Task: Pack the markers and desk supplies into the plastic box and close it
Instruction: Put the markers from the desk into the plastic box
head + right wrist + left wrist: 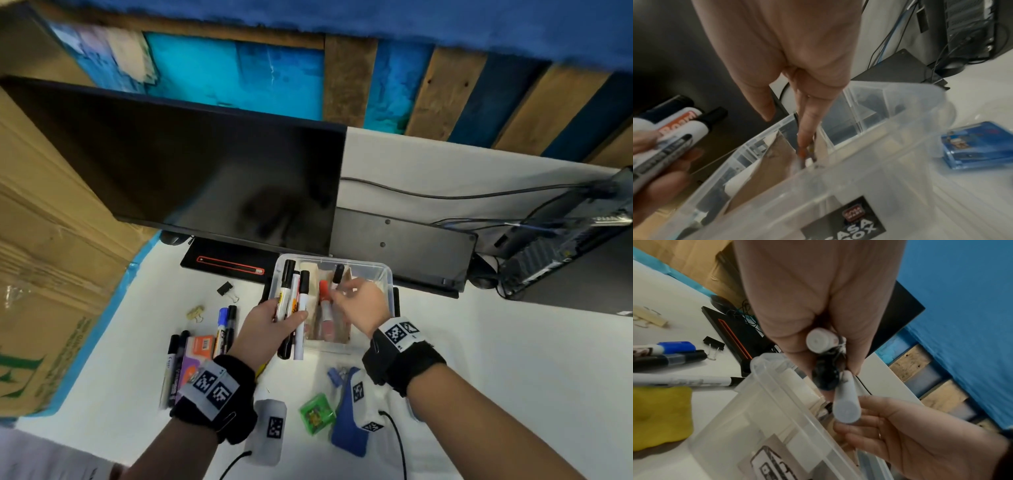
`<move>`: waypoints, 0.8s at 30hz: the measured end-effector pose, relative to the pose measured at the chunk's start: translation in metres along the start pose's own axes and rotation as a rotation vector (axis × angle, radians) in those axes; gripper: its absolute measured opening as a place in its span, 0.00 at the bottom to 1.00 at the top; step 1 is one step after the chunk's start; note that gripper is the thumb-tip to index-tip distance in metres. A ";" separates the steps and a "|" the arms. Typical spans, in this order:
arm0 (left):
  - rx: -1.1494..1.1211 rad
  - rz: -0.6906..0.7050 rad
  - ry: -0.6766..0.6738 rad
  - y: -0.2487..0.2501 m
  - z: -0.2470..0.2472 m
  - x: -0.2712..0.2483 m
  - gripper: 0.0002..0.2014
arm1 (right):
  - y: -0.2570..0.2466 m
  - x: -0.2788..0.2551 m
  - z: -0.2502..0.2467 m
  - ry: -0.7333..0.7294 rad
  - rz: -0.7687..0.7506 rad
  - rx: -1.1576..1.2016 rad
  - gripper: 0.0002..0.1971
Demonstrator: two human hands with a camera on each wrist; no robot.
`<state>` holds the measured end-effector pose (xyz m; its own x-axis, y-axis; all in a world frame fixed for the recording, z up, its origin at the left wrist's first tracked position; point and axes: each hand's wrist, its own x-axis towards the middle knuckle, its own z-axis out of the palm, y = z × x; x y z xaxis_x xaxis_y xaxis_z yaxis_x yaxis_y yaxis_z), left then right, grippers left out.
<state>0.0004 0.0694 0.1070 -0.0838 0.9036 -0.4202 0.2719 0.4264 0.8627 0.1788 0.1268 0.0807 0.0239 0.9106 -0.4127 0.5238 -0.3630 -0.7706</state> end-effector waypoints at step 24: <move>0.097 0.052 -0.038 0.014 0.062 0.016 0.06 | 0.023 -0.054 -0.048 0.016 -0.218 0.137 0.09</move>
<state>0.0625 0.0872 0.0946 -0.0309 0.9213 -0.3877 0.3663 0.3713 0.8532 0.2308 0.0785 0.1088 -0.0632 0.9728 -0.2229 0.3981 -0.1802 -0.8995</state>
